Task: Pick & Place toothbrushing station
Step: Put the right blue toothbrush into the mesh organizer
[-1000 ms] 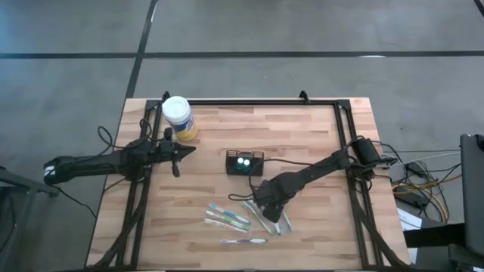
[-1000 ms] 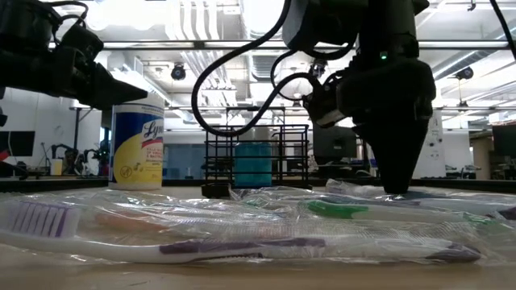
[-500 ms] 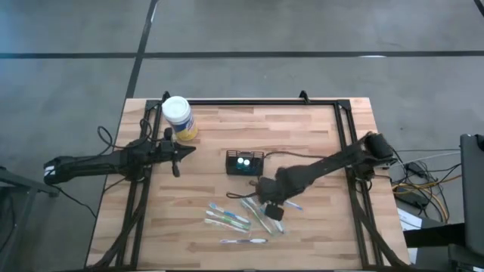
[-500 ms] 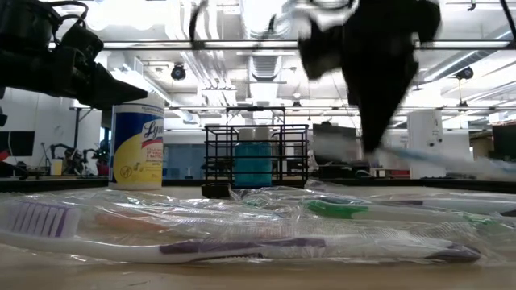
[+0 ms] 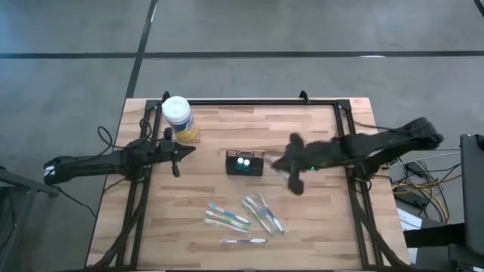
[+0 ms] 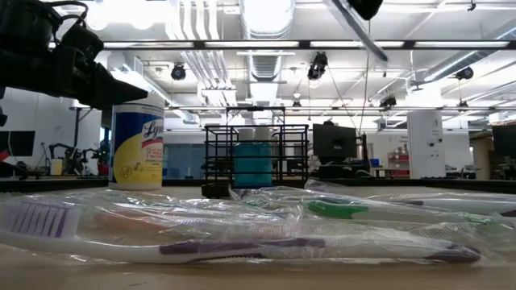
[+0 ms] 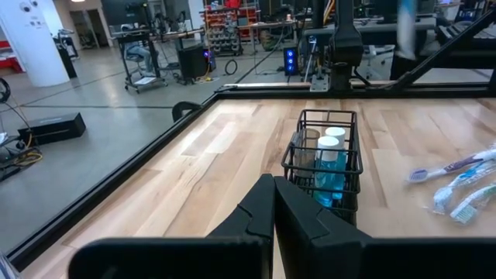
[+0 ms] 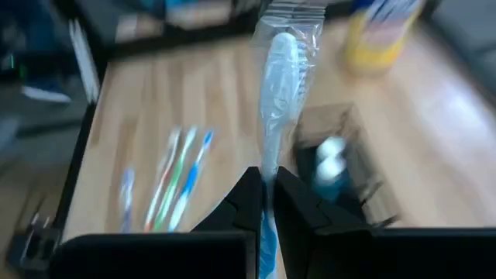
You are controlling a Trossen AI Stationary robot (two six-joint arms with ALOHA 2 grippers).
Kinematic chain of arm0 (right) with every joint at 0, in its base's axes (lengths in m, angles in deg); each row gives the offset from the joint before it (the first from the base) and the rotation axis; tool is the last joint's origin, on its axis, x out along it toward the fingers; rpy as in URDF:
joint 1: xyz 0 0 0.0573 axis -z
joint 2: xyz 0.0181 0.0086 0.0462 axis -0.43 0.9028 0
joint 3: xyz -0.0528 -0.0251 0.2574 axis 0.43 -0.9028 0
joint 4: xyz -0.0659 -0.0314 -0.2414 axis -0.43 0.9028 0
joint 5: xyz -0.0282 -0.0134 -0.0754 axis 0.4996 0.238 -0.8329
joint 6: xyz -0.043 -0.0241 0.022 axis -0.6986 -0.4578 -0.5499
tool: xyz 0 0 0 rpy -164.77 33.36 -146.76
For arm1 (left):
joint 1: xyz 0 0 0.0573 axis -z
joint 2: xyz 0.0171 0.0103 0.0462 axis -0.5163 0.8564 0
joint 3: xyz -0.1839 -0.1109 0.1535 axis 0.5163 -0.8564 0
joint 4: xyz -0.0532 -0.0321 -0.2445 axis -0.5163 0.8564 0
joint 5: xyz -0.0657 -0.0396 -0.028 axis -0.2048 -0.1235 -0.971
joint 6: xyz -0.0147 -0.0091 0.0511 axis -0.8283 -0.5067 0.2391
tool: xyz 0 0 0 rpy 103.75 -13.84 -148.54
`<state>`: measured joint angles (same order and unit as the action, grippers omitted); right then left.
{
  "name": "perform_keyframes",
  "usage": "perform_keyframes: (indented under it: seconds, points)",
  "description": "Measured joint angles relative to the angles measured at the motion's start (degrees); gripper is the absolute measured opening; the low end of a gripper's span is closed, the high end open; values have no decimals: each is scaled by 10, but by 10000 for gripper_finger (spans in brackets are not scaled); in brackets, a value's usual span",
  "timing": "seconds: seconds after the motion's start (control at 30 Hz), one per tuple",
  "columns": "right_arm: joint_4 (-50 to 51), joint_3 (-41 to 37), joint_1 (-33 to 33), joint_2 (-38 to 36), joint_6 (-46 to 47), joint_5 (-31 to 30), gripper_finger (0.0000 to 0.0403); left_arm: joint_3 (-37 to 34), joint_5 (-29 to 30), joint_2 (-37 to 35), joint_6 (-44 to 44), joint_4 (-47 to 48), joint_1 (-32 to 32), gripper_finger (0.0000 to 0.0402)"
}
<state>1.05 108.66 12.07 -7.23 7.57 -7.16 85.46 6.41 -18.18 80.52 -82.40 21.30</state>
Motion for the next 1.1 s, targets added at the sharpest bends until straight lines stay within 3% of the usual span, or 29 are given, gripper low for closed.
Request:
perform_keyframes:
  seconds: [0.23,0.67,1.1]
  points:
    - [-201,-170,25,-177,-79,6,14,0,0,0,1,0,0,7]
    - [-444,-436,27,-376,-167,32,13,0,1,0,2,-3,0,7]
    - [-471,-547,27,-475,-191,35,13,1,16,0,2,-18,0,7]
